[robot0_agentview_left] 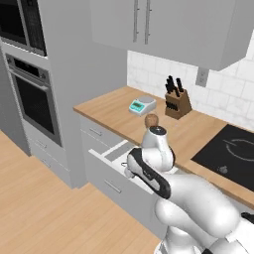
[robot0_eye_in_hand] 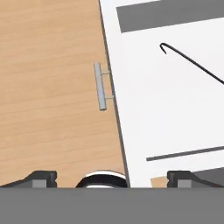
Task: Pick the ladle from the drawer and place it on the counter.
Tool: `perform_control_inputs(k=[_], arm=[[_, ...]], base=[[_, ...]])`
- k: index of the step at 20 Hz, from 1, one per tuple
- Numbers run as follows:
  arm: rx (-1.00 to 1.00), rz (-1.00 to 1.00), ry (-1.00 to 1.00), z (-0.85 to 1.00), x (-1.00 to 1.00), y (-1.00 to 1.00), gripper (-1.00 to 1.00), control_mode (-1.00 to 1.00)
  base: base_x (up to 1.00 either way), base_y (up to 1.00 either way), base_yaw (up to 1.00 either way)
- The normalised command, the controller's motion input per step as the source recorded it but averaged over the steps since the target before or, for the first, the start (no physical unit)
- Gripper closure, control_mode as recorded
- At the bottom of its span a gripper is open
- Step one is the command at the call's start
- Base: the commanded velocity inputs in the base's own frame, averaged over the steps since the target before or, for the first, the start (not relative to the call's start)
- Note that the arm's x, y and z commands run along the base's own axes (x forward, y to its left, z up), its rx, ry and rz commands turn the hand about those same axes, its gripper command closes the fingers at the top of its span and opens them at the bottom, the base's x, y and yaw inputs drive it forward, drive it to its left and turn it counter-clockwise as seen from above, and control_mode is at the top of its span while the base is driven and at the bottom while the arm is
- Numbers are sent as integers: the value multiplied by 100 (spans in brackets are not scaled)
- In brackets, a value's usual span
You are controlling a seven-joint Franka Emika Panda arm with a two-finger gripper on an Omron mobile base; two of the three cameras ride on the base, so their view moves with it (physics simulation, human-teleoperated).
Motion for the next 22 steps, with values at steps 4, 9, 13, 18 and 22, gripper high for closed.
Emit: perform_control_inputs(k=[4,9,13,18,22], arm=[[-4,1,20,-39,94,33,-100,-100],[-7,2,16,-49,88,29,-100,-100],[-6,5,7,-44,64,11,-100,-100],[-6,8,9,-53,42,18,-100,-100],[-8,13,9,-69,-7,42,-100,-100]], base=[[0,0,0],[0,0,0],[0,0,0],[0,0,0],[0,0,0]])
